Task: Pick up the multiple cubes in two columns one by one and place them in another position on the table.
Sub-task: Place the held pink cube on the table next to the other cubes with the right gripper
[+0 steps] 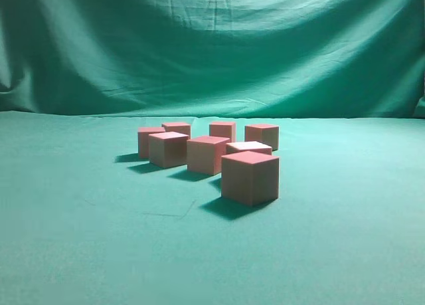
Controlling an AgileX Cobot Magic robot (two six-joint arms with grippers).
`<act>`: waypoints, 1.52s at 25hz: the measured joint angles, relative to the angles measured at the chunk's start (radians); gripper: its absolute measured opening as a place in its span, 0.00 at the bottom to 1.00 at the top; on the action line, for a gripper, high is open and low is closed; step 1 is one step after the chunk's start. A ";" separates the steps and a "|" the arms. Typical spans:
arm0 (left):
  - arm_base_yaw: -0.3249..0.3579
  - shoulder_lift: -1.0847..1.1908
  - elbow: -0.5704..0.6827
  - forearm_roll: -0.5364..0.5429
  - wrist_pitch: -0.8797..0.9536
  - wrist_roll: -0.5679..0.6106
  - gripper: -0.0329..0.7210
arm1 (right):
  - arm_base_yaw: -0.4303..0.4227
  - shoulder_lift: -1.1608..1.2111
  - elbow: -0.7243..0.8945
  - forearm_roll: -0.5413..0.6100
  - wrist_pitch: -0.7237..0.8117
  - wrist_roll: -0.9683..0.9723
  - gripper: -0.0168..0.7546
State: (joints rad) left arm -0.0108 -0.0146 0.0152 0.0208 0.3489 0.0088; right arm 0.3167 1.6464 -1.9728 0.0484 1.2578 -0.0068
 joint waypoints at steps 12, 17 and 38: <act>0.000 0.000 0.000 0.000 0.000 0.000 0.04 | 0.430 -0.207 0.470 0.003 0.007 0.022 0.36; 0.000 0.000 0.000 0.000 0.000 0.000 0.04 | 0.582 -0.185 0.563 0.003 -0.050 0.004 0.36; 0.000 0.000 0.000 0.000 0.000 -0.002 0.04 | 0.694 0.237 0.579 -0.023 -0.242 -0.422 0.36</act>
State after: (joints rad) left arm -0.0108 -0.0146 0.0152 0.0208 0.3489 0.0070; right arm 1.0111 1.8829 -1.3935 0.0252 1.0158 -0.4292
